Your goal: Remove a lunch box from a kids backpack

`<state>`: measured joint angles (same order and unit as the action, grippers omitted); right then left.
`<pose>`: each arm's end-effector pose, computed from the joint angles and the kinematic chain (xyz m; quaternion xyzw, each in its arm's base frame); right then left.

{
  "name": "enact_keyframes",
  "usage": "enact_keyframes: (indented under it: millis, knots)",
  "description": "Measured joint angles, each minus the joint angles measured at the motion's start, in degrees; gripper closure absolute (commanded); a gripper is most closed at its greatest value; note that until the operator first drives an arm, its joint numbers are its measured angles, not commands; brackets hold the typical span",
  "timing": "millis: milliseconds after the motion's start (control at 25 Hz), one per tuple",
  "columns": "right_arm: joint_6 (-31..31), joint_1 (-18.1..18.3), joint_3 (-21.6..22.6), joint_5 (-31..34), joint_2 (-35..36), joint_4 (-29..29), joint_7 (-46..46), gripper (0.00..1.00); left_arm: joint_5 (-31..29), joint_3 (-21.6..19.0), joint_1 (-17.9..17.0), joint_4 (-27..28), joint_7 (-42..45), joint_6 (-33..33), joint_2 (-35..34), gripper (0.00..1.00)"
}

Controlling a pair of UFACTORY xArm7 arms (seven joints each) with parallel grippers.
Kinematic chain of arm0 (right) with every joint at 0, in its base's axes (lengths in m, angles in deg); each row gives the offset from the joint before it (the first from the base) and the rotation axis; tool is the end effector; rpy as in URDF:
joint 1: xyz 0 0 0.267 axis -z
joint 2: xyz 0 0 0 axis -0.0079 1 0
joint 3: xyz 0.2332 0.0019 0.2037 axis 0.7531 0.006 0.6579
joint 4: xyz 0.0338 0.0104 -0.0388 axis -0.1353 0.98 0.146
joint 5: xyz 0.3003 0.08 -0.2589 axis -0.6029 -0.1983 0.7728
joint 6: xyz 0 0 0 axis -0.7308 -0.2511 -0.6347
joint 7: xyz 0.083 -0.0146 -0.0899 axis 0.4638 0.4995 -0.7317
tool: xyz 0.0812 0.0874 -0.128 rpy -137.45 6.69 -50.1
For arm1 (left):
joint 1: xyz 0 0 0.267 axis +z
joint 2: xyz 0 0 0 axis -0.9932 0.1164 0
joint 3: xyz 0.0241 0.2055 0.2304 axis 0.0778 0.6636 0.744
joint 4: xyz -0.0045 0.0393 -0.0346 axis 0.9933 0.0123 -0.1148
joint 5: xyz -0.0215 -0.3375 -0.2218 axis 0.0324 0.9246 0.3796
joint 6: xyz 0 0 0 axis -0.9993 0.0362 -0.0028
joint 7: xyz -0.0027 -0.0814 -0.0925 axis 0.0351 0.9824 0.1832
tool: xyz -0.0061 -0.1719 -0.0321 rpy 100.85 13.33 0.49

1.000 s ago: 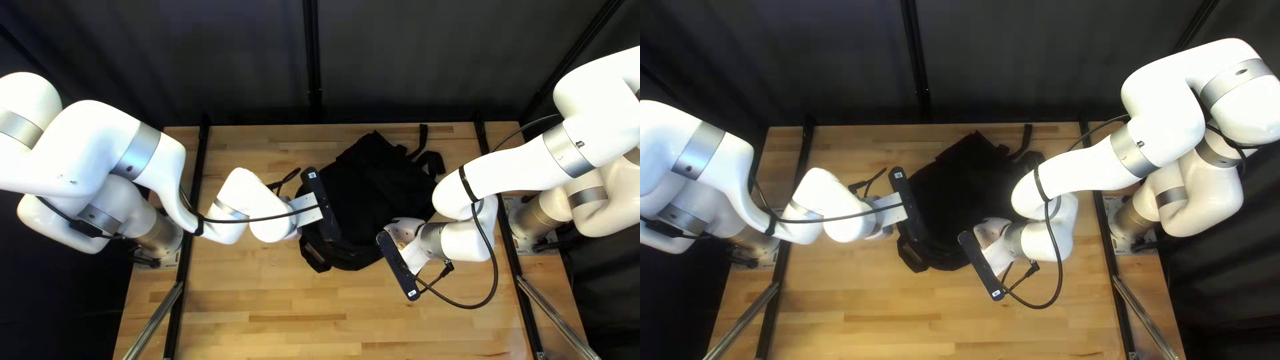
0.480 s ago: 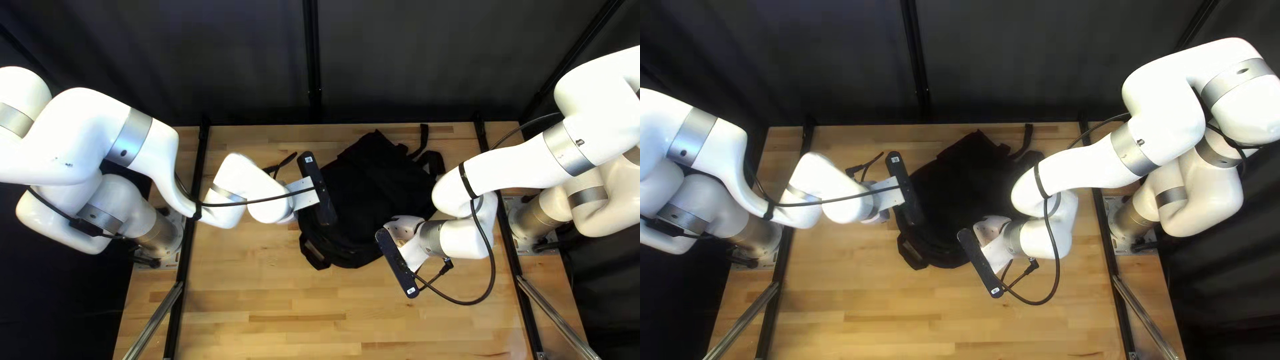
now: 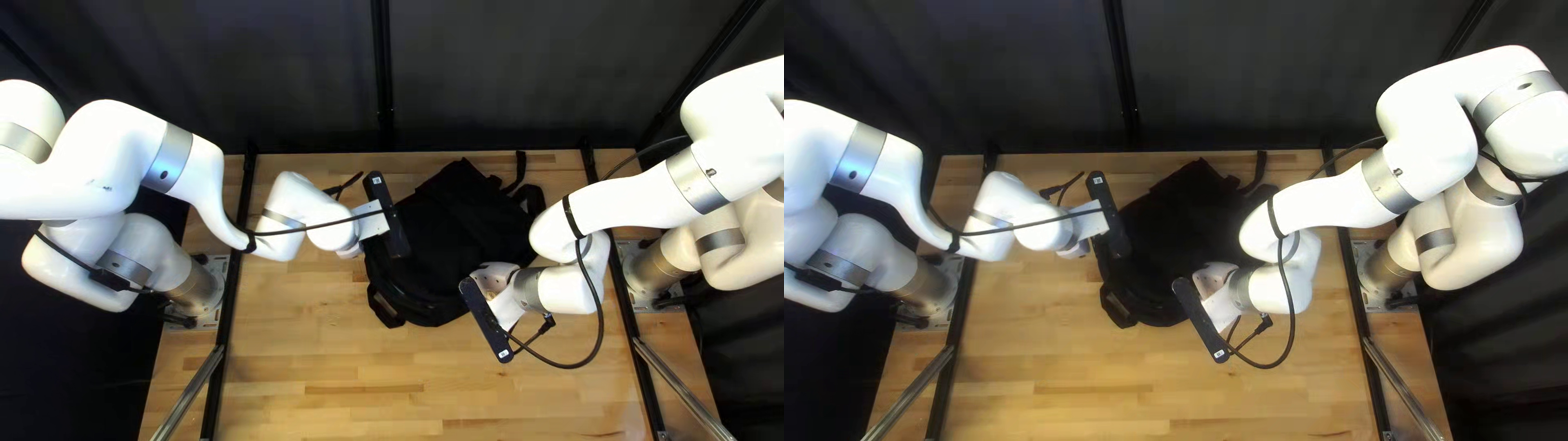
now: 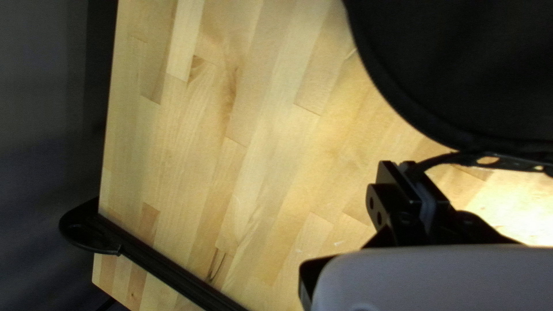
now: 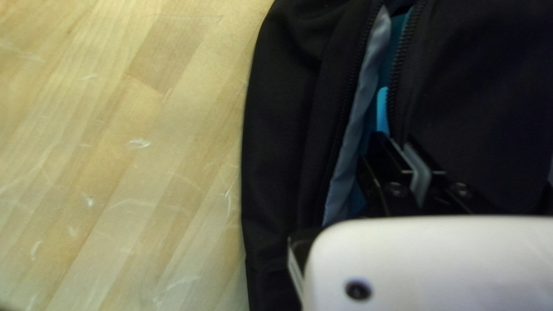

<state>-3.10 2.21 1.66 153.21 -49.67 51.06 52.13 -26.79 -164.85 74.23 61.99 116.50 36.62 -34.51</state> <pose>0.5060 0.0656 0.0760 0.8881 0.3271 0.2212 0.2353 0.4065 0.0926 0.0766 -0.9697 -0.1566 -0.0198 0.1866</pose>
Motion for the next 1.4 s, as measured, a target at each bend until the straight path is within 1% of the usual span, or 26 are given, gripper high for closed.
enact_keyframes:
  millis: [200,440,480,520,640,840,1000,1240,1400]
  knots:
    - [0.4,0.1,-0.1,-0.1,-0.3,0.3,-0.2,1.00,1.0,1.6,1.0,1.7,-4.1,0.0,-1.1,1.00]
    - [0.8,0.3,-0.3,0.8,-0.7,1.0,0.5,1.00,1.9,2.8,1.7,2.7,-6.9,-1.0,-2.5,1.00]
    - [0.9,0.4,-0.4,0.8,-0.7,1.1,0.6,0.49,2.1,2.9,1.8,3.0,-7.3,-0.9,-2.5,1.00]
    - [0.9,0.4,-0.4,0.6,-0.8,1.1,0.5,0.00,2.2,3.0,1.8,3.2,-7.6,-0.7,-2.5,1.00]
    - [1.0,0.4,-0.5,-2.3,-1.0,1.1,-1.5,0.00,2.6,2.8,1.6,4.1,-8.0,0.4,-2.4,1.00]
    - [-1.3,-1.3,-0.2,-16.1,-2.7,1.1,-11.4,0.00,3.5,0.6,-0.1,6.0,-6.0,4.5,-1.8,1.00]
    - [-5.0,-3.4,0.8,-23.4,-5.0,1.2,-16.1,0.00,4.7,-1.7,-2.0,7.2,-2.8,8.1,-2.0,1.00]
    - [-5.8,-3.8,0.6,-25.7,-6.6,3.0,-17.5,0.00,6.1,-4.5,-4.3,6.9,1.3,11.6,-1.4,1.00]
    - [-6.1,-3.8,0.5,-26.4,-6.6,3.0,-17.9,0.00,8.0,-7.0,-6.5,7.0,4.0,13.6,-1.1,1.00]
